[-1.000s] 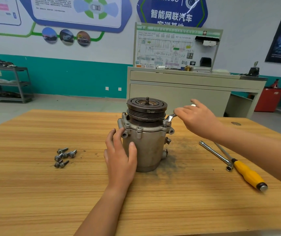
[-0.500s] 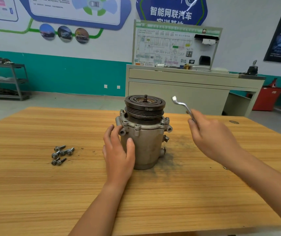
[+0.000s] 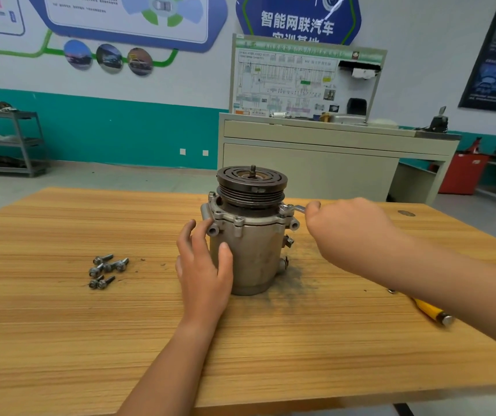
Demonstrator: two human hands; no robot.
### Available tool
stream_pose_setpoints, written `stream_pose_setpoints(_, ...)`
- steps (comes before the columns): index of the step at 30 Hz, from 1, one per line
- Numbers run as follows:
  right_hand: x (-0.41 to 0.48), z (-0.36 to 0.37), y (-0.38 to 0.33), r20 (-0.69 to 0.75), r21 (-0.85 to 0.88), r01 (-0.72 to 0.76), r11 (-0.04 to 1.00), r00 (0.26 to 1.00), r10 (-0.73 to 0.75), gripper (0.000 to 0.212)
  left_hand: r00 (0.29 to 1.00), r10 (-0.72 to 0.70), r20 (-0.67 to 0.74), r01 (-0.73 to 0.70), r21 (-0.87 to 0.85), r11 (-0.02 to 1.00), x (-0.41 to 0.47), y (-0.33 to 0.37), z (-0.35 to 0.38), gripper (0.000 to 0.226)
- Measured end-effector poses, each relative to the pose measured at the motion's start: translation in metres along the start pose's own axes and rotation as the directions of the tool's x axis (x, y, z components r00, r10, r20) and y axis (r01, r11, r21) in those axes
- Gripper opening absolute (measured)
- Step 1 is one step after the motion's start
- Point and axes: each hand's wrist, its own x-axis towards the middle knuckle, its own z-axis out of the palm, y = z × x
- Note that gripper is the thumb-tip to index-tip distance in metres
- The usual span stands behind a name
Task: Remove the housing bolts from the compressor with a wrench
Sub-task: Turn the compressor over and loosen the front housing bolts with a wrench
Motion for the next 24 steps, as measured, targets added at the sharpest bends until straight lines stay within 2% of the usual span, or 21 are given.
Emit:
stream_pose_setpoints(7,0.007,0.003,0.012,-0.044,-0.074,0.065,0.995,0.997,-0.068,0.021,1.000,0.005,-0.021,-0.005,-0.012,1.000,-0.001,0.001,-0.001,0.045)
stream_pose_setpoints(13,0.027,0.022,0.032,-0.036,0.010,0.011,1.000,0.999,-0.011,0.025,1.000,-0.011,-0.011,0.011,-0.042,0.999,-0.002,0.001,-0.001,0.047)
stream_pose_setpoints(15,0.043,0.028,0.032,-0.080,0.059,-0.013,0.998,0.997,0.018,0.027,1.000,-0.020,0.000,0.020,-0.042,0.999,-0.002,0.001,-0.001,0.048)
stream_pose_setpoints(20,0.084,0.059,0.017,-0.311,0.229,0.027,0.973,0.949,0.046,0.031,0.999,-0.031,0.024,0.031,-0.018,0.999,-0.001,0.000,-0.001,0.049)
stream_pose_setpoints(24,0.085,0.069,0.014,-0.351,0.432,0.033,0.901,0.927,0.135,0.027,0.998,-0.041,0.038,0.042,-0.015,0.999,-0.002,0.002,-0.001,0.050)
